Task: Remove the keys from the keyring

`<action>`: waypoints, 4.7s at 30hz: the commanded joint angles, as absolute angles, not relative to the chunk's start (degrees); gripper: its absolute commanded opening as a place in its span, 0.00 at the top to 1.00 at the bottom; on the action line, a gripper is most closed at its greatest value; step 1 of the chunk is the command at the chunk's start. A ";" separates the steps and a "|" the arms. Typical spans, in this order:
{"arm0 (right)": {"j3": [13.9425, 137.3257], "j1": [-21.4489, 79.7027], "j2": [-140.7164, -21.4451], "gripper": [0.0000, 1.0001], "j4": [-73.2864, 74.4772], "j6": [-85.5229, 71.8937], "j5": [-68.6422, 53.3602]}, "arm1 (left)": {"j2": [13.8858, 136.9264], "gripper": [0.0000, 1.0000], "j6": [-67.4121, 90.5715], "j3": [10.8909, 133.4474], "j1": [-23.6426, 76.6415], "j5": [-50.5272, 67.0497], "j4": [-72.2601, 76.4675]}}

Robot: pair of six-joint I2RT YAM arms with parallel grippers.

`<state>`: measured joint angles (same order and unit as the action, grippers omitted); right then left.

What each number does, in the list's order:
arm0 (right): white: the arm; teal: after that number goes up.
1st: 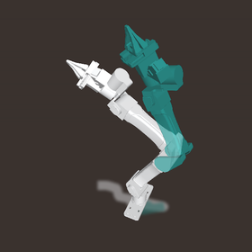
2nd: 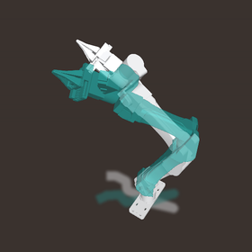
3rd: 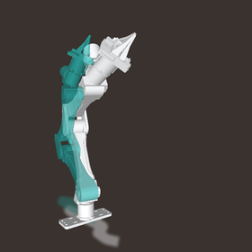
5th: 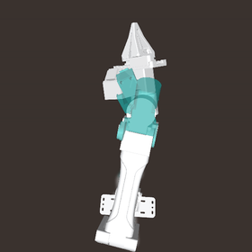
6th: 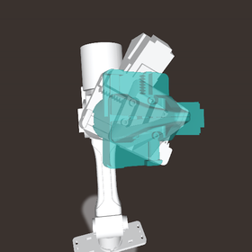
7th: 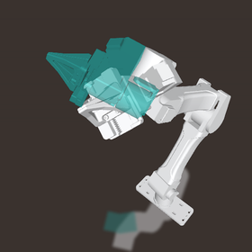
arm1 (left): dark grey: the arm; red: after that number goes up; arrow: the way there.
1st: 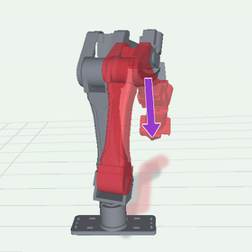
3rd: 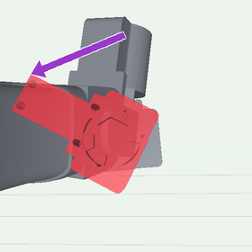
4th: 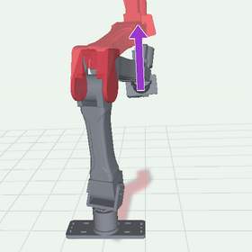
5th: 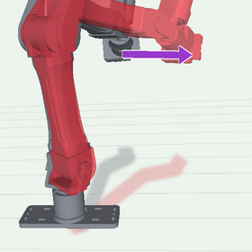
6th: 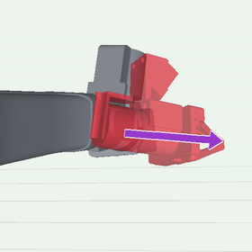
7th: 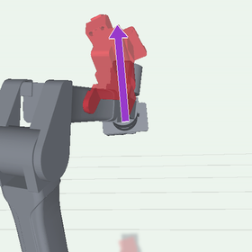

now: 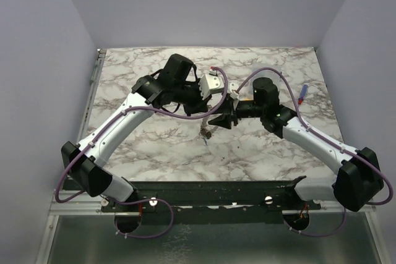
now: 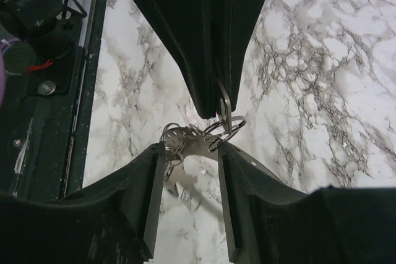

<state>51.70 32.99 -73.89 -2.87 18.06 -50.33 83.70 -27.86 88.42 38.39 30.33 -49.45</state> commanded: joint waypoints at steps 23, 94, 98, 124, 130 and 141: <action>53.45 33.33 -74.79 0.67 -9.43 12.25 -40.67 | 83.12 1.00 -25.30 90.42 39.15 32.26 -48.34; 51.90 31.73 -72.51 0.99 -14.20 8.29 -59.67 | 75.59 0.76 -39.28 79.27 29.82 55.14 -44.87; 52.08 31.73 -72.53 0.99 -14.65 7.59 -59.88 | 76.60 0.76 -39.33 79.00 29.88 56.38 -44.11; 50.34 31.73 -73.82 0.99 -22.75 1.14 -61.38 | 75.91 0.83 -29.64 72.77 30.59 56.02 -33.63; 50.24 31.73 -73.37 0.99 -20.18 3.34 -61.38 | 76.03 1.00 -27.45 73.92 30.53 54.08 -33.15; 53.57 31.72 -71.94 0.77 -4.76 14.58 -60.30 | 76.10 1.00 -24.96 75.70 30.50 51.71 -34.29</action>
